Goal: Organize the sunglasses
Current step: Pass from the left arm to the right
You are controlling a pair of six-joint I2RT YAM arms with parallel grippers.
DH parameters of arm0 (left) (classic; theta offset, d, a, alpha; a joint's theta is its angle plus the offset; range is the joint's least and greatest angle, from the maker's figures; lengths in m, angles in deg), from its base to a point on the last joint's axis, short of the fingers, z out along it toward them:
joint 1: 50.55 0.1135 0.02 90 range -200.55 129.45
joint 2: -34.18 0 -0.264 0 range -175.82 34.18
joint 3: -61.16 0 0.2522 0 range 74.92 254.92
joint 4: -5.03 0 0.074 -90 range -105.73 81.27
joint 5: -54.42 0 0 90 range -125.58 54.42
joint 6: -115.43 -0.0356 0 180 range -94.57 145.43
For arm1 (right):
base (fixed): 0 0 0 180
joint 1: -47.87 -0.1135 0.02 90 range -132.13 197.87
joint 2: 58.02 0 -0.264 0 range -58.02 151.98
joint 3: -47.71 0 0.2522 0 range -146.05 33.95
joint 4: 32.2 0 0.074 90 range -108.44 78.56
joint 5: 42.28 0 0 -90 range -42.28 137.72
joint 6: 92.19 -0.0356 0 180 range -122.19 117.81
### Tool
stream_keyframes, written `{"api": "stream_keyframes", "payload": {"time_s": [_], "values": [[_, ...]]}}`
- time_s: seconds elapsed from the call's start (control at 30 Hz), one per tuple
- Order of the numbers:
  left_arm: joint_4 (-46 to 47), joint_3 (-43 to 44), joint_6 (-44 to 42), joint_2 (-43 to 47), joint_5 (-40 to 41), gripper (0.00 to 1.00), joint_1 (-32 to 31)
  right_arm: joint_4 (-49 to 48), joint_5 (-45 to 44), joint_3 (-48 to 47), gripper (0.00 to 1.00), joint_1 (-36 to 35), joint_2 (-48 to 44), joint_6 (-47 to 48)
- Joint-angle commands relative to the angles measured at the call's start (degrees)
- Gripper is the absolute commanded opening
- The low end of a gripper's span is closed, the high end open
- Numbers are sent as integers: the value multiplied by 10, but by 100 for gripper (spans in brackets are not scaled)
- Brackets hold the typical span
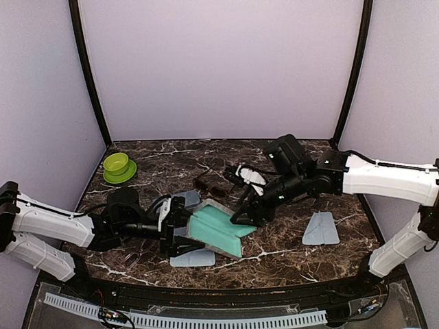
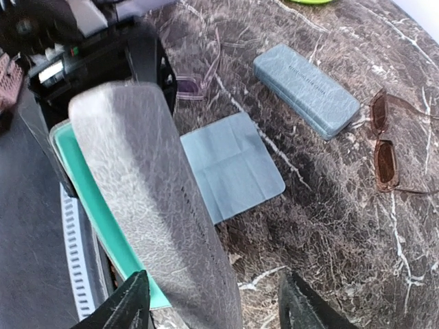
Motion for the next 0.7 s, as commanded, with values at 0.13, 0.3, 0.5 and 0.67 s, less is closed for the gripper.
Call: {"api": "stream_keyframes", "payload": {"time_s": [0.13,0.3,0.5,0.67], "values": [[34,26,17,5,-7,0,-2,14,-41,-25,49,-21,29,20],[31,26,12,-2,-5,0,-2,15,-48,-31,43,-28,32,24],[44,23,20,-10,-8,0,-2,13,-55,-36,38,-36,29,29],[50,22,24,-15,-10,0,-2,15,-59,-36,33,-40,32,30]]}}
